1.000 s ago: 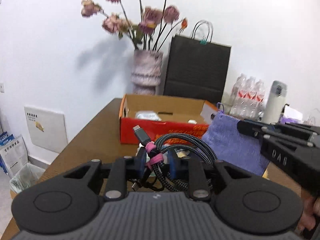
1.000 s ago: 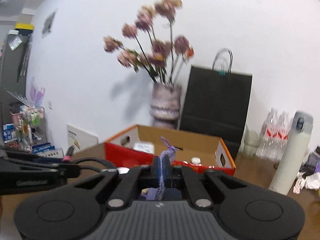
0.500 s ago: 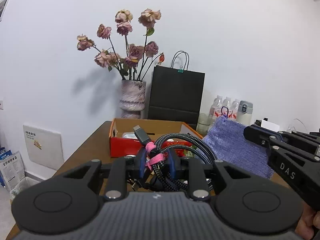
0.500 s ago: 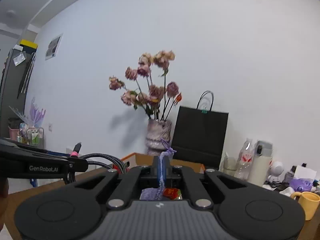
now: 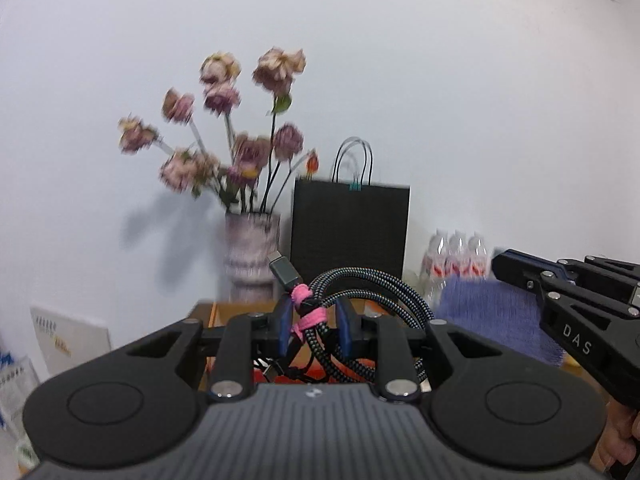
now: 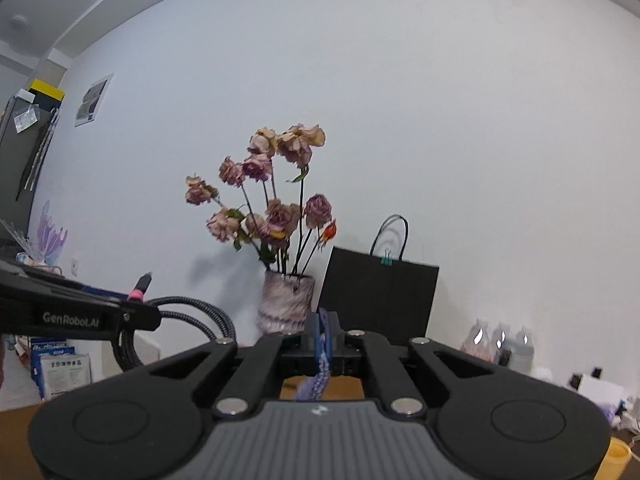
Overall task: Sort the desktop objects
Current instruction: 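Lift the cable and cloth and carry both over the cardboard box, then open the left tool to drop the cable while the right tool releases the cloth, then withdraw both tools from the box back toward the table items, then grasp the clear plastic bag with the left tool while the right tool grasps the white cube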
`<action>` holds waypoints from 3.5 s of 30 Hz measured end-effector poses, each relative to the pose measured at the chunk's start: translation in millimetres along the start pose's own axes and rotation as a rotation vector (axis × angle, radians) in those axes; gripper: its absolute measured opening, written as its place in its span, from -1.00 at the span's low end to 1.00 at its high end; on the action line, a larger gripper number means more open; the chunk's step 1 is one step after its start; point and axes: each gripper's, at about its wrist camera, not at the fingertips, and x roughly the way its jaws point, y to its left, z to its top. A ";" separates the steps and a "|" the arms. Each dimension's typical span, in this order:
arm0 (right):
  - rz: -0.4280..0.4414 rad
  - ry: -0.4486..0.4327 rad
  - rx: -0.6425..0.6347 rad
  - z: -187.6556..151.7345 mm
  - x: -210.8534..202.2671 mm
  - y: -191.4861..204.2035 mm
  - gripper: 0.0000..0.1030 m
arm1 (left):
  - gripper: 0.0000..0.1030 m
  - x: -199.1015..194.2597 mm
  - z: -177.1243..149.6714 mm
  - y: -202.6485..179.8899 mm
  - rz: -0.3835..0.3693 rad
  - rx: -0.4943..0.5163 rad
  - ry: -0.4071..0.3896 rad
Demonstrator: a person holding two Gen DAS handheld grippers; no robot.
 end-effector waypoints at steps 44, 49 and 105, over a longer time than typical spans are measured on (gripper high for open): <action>0.151 1.139 0.219 -36.5 405.7 -66.9 0.70 | 1.00 350.1 28.5 91.9 0.151 -0.156 0.938; 0.148 1.090 0.197 -13.3 375.5 -65.2 0.70 | 1.00 315.2 48.5 90.1 0.155 -0.156 0.890; 0.072 0.476 0.168 -146.9 -14.6 -2.5 0.92 | 1.00 0.7 -150.9 -2.7 0.120 -0.017 0.319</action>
